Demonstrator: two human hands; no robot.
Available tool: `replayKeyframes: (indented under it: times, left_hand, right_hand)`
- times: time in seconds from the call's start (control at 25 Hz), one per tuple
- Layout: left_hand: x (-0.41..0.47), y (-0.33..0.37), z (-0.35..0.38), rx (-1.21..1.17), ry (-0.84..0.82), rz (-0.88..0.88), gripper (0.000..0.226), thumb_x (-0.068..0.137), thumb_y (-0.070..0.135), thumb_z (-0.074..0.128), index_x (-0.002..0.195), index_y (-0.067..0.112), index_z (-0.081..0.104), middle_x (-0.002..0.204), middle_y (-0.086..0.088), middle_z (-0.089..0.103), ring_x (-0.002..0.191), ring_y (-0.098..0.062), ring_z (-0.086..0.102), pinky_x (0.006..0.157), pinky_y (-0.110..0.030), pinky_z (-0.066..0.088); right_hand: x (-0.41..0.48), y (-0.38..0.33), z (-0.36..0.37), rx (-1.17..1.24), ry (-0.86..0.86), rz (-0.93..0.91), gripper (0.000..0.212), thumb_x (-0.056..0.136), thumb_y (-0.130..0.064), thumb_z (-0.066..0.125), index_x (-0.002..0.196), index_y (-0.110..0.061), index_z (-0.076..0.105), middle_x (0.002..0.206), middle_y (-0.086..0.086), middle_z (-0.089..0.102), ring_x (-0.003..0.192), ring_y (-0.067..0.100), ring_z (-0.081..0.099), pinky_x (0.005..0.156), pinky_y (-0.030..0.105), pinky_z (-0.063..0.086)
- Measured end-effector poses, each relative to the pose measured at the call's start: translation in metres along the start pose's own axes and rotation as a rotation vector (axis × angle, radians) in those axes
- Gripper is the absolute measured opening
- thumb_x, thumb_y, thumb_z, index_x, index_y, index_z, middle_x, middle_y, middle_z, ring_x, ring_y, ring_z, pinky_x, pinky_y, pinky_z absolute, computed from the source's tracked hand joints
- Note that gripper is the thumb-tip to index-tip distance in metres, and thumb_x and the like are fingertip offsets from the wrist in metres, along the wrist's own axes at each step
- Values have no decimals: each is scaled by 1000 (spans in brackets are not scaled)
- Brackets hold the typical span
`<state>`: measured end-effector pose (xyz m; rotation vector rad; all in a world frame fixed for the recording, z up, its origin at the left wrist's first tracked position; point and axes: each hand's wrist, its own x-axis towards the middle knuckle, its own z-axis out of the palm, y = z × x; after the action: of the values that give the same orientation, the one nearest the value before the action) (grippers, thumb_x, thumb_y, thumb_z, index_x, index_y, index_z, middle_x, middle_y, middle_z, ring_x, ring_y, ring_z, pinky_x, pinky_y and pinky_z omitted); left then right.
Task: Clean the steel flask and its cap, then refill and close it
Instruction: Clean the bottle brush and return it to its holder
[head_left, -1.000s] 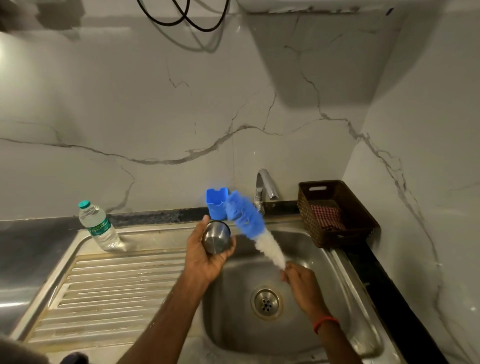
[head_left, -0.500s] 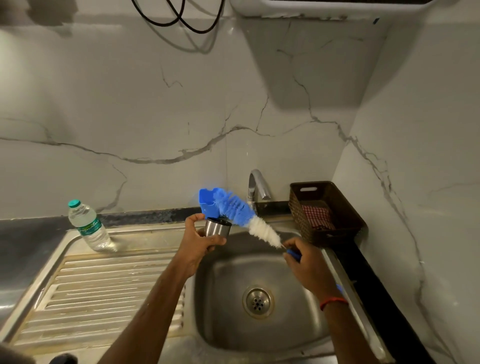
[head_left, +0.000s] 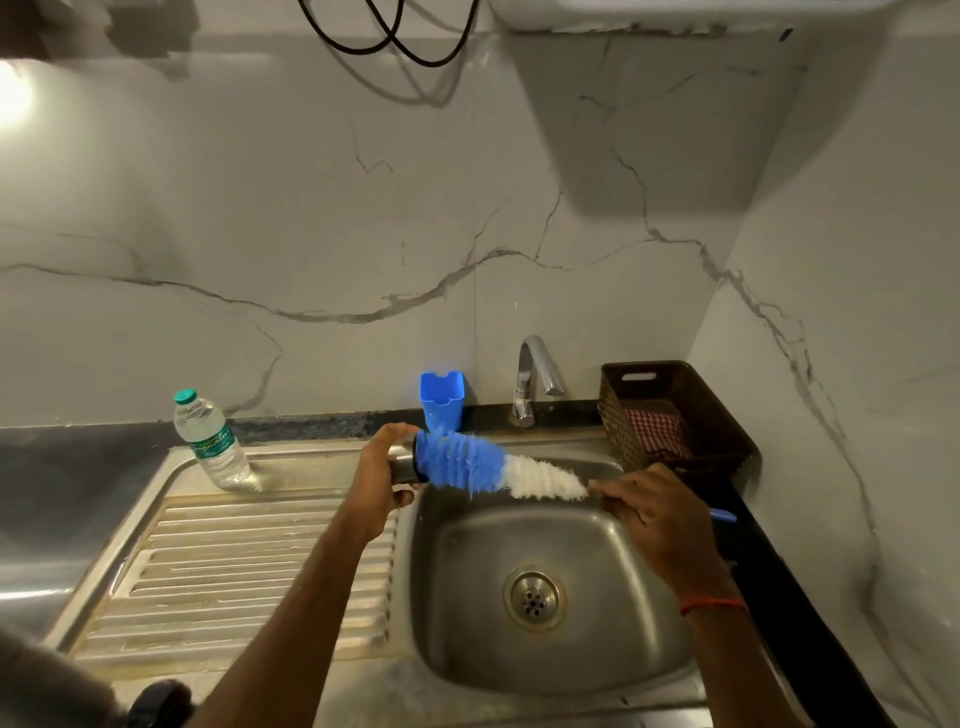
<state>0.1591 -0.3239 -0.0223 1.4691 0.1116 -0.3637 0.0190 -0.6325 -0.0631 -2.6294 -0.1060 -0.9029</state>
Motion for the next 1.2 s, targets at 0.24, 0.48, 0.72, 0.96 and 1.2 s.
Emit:
replayKeyframes:
  times: [0.24,0.48,0.72,0.96,1.2]
  left_hand:
    - [-3,2,10,438,-14,104,60,104,58,29,98,12,67,89,-5,67,81,-20,65,67,-31,51]
    - [2,-6,8,247,68,272,43,108,37,37,102,2,62,84,-8,67,71,-17,66,56,-24,53]
    - [5,-5,4,301,67,-4,43,105,47,43,106,11,65,94,-9,67,83,-23,64,69,-33,51]
    - [-1,-10,5,219,46,149,34,107,37,41,96,13,63,97,-11,66,91,-28,66,73,-38,54]
    - [8,0,-7,261,103,-47,34,104,44,46,101,14,62,87,-12,66,70,-23,63,60,-32,50]
  right_hand:
    - [9,-10,0,-60,77,-70,17,84,-27,75,98,-17,77,83,-8,71,77,11,55,67,32,44]
    - [12,-32,11,363,-554,354,25,101,-25,57,79,-27,68,59,-9,57,50,-2,50,60,20,43]
    - [4,-25,16,27,68,20,21,90,-33,63,90,-16,76,79,-6,67,76,11,54,73,25,39]
    - [11,-36,20,309,-396,260,34,94,-45,58,91,-15,73,66,-5,64,62,13,60,62,30,50]
    - [5,-41,25,32,80,17,6,89,-20,72,90,-15,75,80,-3,69,77,14,59,73,31,46]
